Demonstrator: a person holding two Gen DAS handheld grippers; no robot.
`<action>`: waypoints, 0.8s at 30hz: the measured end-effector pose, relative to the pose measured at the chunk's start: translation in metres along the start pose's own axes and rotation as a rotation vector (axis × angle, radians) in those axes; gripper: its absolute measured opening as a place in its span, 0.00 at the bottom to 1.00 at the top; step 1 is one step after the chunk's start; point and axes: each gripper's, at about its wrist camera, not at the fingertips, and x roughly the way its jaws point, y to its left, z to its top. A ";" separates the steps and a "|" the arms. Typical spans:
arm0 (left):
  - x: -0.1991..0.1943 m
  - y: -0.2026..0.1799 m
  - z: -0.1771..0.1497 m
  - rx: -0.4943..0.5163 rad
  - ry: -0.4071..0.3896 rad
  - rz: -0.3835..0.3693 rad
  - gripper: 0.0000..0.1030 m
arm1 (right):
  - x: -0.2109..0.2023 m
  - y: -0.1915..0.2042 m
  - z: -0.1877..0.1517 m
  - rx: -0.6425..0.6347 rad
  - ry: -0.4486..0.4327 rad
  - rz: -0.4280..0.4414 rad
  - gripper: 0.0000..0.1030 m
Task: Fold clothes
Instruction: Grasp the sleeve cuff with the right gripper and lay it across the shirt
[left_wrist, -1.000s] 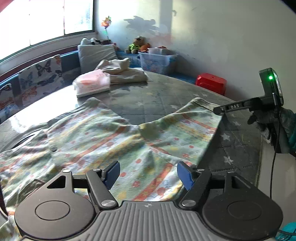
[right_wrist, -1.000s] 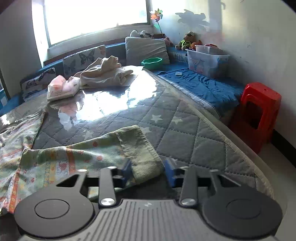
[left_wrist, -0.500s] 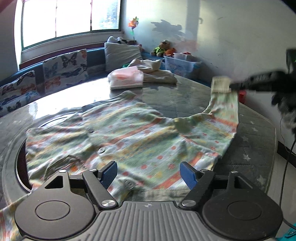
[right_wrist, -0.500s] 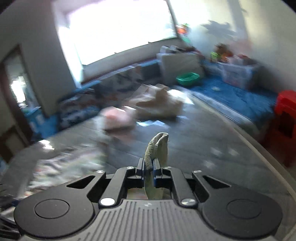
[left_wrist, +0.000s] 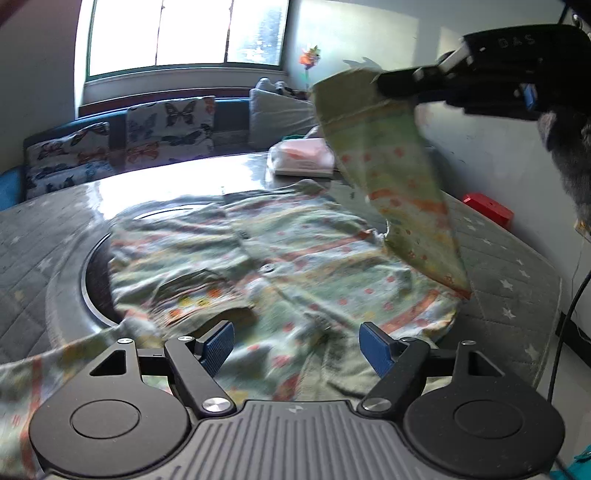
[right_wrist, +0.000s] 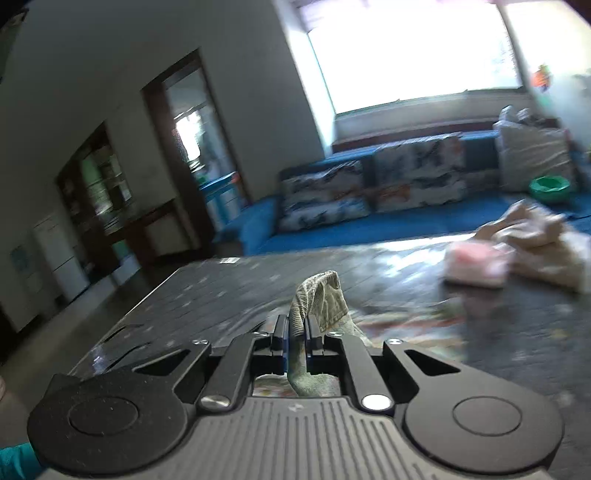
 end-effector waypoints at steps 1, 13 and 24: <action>-0.002 0.003 -0.002 -0.008 -0.002 0.006 0.75 | 0.009 0.005 -0.004 -0.002 0.021 0.016 0.07; -0.012 0.028 -0.008 -0.067 -0.004 0.060 0.76 | 0.057 0.022 -0.043 0.015 0.165 0.114 0.17; -0.001 0.020 0.010 -0.051 -0.025 0.008 0.75 | 0.021 -0.042 -0.074 -0.107 0.313 -0.117 0.17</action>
